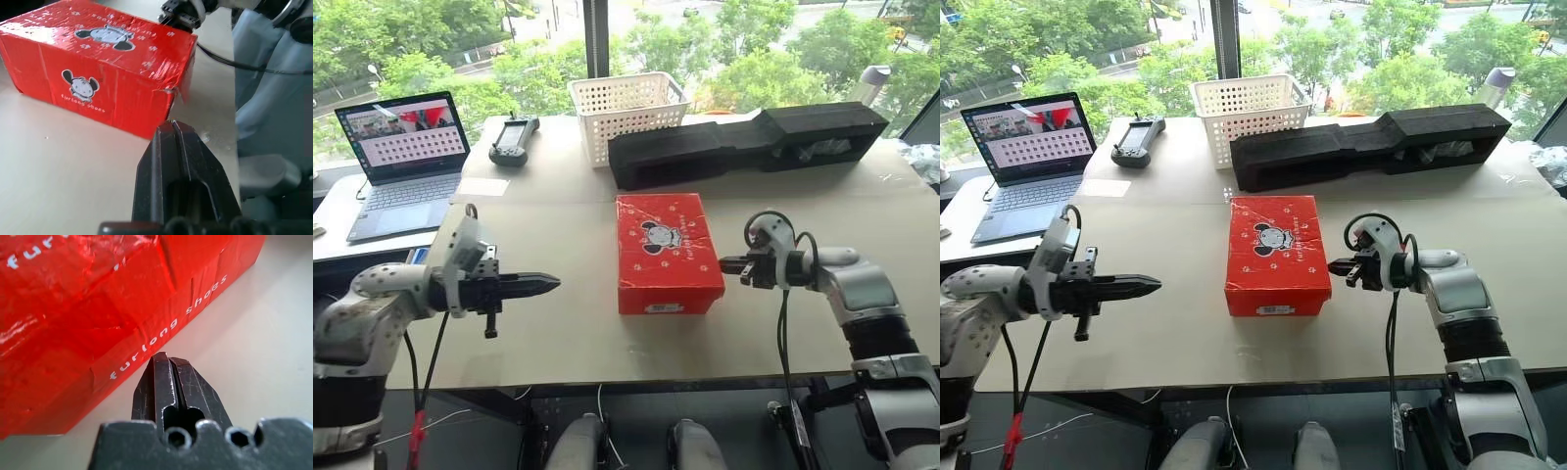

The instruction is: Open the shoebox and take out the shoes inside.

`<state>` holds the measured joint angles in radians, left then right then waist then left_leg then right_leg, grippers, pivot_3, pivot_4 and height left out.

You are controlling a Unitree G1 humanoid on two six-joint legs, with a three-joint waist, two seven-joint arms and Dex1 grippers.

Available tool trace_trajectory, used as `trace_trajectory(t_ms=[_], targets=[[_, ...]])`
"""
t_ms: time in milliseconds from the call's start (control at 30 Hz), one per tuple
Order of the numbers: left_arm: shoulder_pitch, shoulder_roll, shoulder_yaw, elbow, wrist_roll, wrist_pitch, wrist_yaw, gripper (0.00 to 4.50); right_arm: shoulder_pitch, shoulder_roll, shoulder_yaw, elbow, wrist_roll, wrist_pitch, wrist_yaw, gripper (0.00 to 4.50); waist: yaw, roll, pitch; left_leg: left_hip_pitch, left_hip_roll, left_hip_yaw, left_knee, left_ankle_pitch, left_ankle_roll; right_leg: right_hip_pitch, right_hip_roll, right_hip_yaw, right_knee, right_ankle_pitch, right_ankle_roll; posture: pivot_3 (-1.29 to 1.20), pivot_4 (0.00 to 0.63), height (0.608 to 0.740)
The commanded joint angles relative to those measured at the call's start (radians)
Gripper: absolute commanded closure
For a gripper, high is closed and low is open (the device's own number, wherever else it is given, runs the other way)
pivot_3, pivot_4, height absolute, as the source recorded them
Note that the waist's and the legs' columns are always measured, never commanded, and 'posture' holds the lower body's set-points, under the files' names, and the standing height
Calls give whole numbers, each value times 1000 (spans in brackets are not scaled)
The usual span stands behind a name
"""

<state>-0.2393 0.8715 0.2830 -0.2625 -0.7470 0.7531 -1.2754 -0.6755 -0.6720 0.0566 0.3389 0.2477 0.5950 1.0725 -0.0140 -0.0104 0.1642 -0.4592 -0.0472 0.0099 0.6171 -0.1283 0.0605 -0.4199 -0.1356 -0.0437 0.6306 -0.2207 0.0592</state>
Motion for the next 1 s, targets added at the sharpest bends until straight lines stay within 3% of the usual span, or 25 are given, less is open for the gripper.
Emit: trace_trajectory(t_ms=[33,267,567,1000], targets=[[72,20,149,-121,-156,107,73,4500,-58,4,-48,26,48,-1,29,4423,-1,0,0,0,0,0,0,0,0,0,0,0,0,0,0,0,150,731],[136,23,201,-205,-217,133,178,4500,-61,1,5,66,16,-20,72,4423,4,0,0,0,1,1,0,-1,-1,0,1,1,0,0,-1,0,150,731],[127,35,179,-210,-228,123,222,4500,-106,7,2,108,24,-14,95,4423,1,0,0,0,2,3,-1,-1,-2,-1,2,3,-1,1,-2,0,150,731],[84,39,150,-217,-237,115,248,4500,-237,-32,-7,-148,129,143,147,4423,2,0,0,0,8,8,-1,-2,-3,-1,4,4,-1,2,-5,0,150,731]])
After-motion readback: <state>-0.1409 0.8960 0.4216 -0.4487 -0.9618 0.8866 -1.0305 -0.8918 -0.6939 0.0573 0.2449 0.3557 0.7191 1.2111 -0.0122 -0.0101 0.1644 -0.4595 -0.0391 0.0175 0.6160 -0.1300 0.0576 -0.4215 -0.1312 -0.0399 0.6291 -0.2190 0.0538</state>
